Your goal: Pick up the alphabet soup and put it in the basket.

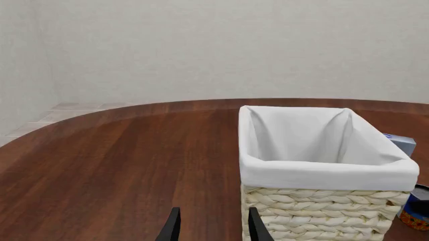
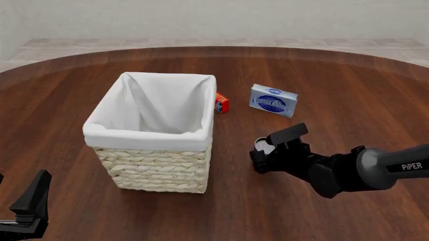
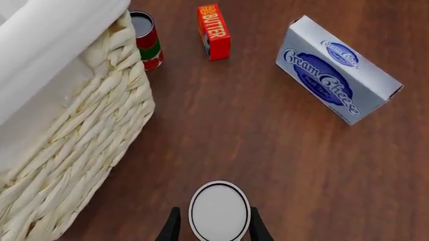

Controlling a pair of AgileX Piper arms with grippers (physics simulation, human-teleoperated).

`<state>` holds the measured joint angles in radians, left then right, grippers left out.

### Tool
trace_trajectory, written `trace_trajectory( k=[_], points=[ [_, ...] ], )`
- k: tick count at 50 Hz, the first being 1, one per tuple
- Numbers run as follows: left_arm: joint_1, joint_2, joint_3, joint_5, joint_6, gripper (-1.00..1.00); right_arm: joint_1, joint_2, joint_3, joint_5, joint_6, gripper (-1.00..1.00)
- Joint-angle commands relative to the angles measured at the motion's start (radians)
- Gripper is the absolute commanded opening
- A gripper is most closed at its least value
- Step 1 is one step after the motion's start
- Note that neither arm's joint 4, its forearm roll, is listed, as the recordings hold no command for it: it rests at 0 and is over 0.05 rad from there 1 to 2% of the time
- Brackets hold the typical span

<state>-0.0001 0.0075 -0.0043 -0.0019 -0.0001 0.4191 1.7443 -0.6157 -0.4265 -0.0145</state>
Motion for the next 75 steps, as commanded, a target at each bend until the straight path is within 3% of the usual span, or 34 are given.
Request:
trace_trajectory(
  k=[1,47,48,75],
  points=[
    [0.0,0.0,0.0,0.0,0.0,1.0,0.01,0.011,0.007,-0.001,0.016,1.0],
    [0.0,0.0,0.0,0.0,0.0,1.0,0.01,0.022,0.013,-0.02,0.005,1.0],
    [0.0,0.0,0.0,0.0,0.0,1.0,0.006,0.019,0.015,-0.023,0.0,-1.0],
    [0.0,0.0,0.0,0.0,0.0,1.0,-0.003,-0.014,0.021,-0.011,-0.022,-1.0]
  ],
)
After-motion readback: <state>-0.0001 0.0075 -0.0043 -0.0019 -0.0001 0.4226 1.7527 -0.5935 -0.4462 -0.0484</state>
